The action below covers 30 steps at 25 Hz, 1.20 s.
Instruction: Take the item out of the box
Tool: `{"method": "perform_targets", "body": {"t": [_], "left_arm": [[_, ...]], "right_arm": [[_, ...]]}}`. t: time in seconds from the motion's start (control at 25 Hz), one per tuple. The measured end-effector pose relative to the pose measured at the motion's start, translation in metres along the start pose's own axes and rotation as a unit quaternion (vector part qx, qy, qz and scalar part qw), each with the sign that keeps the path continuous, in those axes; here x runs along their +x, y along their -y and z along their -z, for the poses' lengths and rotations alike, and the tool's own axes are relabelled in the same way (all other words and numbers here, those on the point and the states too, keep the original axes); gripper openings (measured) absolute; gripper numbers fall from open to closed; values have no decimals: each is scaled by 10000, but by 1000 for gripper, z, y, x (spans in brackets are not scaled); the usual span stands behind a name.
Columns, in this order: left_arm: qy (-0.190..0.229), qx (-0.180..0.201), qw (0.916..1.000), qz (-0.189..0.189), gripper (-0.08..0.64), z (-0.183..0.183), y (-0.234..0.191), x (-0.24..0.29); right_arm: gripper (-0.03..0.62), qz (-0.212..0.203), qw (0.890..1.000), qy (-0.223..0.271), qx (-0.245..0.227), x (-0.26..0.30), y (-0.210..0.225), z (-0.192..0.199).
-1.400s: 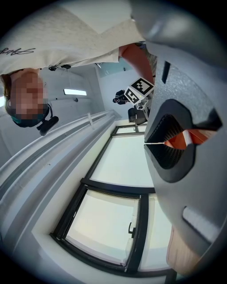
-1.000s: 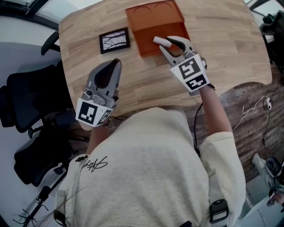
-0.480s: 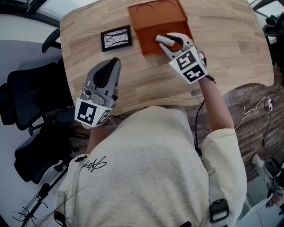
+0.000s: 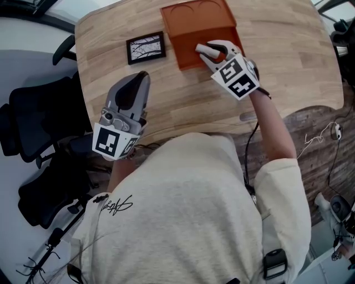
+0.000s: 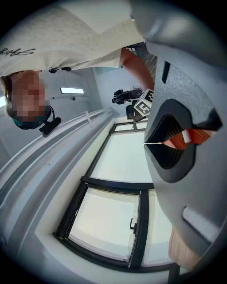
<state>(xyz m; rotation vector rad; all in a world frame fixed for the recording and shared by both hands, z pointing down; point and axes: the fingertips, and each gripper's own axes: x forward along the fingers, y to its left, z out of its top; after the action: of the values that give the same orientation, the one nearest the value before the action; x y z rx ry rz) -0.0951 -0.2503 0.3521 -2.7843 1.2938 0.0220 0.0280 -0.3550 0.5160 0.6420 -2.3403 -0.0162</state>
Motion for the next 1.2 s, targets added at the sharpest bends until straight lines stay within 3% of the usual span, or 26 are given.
{"method": "perform_targets", "body": {"t": [0.72, 1.2], "left_arm": [[-89, -94, 9998, -117, 11, 10, -5, 4], [-154, -156, 9995, -223, 11, 17, -10, 6]], "right_arm": [[120, -554, 9969, -508, -220, 28, -2, 17], [137, -616, 9929, -949, -360, 38, 2, 27]]}}
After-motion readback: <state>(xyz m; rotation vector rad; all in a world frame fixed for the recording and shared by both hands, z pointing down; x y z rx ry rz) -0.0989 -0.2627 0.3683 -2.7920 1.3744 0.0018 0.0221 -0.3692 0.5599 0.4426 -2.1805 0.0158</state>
